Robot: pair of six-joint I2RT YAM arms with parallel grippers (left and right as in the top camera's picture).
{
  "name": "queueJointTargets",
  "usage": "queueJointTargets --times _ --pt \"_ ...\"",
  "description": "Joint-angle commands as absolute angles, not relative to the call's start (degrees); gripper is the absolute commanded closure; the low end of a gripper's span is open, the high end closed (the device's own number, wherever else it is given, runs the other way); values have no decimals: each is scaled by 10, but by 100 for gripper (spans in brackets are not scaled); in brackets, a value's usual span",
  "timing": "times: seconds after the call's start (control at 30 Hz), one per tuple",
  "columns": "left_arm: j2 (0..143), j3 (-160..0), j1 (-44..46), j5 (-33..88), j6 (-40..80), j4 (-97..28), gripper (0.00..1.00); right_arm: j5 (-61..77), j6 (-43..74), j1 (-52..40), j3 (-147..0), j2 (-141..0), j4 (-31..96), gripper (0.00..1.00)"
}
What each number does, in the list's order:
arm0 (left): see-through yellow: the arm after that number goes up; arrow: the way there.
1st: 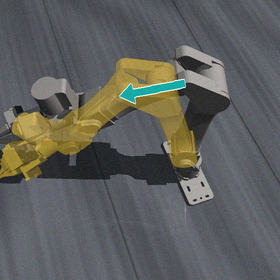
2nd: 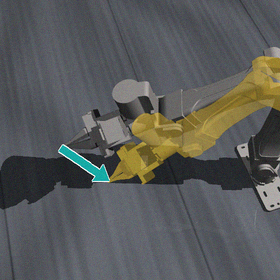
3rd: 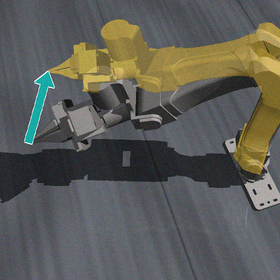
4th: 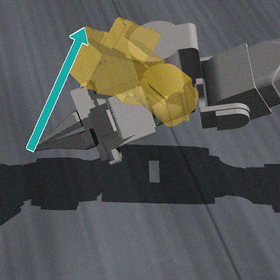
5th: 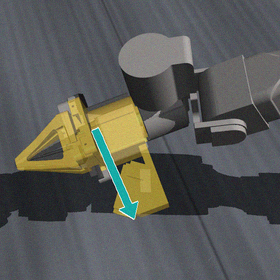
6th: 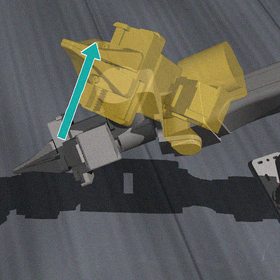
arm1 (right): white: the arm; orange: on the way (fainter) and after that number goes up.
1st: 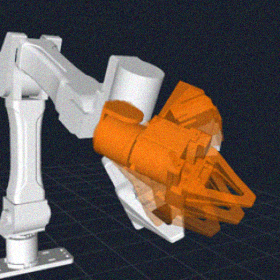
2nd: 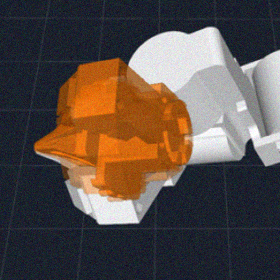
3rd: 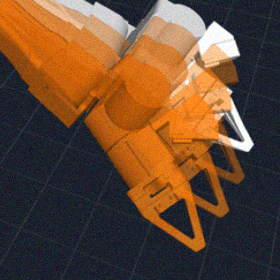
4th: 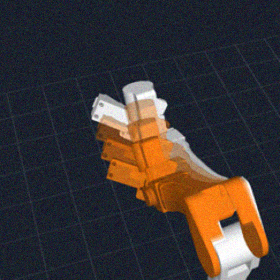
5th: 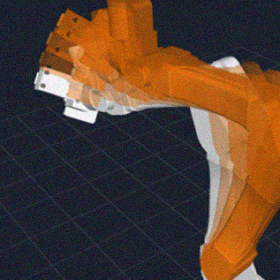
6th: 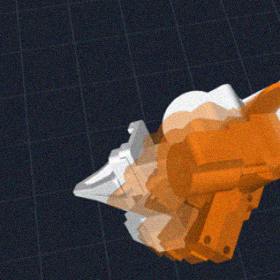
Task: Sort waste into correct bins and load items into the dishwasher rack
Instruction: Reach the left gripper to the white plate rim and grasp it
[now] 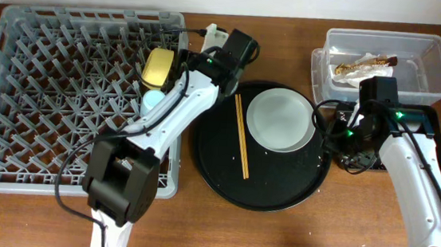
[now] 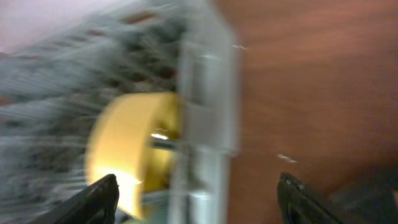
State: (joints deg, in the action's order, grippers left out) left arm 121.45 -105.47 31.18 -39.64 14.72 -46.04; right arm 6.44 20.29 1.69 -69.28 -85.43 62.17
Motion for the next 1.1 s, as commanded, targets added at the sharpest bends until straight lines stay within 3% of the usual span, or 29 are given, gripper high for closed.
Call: queueJointTargets --times 0.0,0.03,0.1,0.43,0.63,0.73,0.87,0.97,1.0,1.07 --pt "1176 -1081 314 10 106 -486 19 55 198 20 -702 -846 622 44" --pt "1179 -1072 314 100 106 -483 19 55 198 20 -702 -846 623 44" --pt "1183 -1056 315 143 107 -472 20 55 198 20 -702 -846 623 44" --pt "1286 -1030 341 90 204 -397 25 55 197 20 -702 -846 630 44" --pt "1323 -1030 348 63 215 -380 47 55 197 20 -702 -846 630 44" --pt "1323 -1030 350 62 216 -375 72 55 197 20 -702 -846 631 44" --pt "1342 -1030 357 62 216 -366 74 55 197 20 -702 -846 633 44" --pt "1350 -1030 357 62 216 -364 89 55 197 20 -702 -846 637 44" --pt "1350 -1030 357 62 216 -362 99 55 197 20 -702 -846 637 44" --pt "1350 -1034 357 62 216 -359 100 55 197 20 -702 -846 637 44"
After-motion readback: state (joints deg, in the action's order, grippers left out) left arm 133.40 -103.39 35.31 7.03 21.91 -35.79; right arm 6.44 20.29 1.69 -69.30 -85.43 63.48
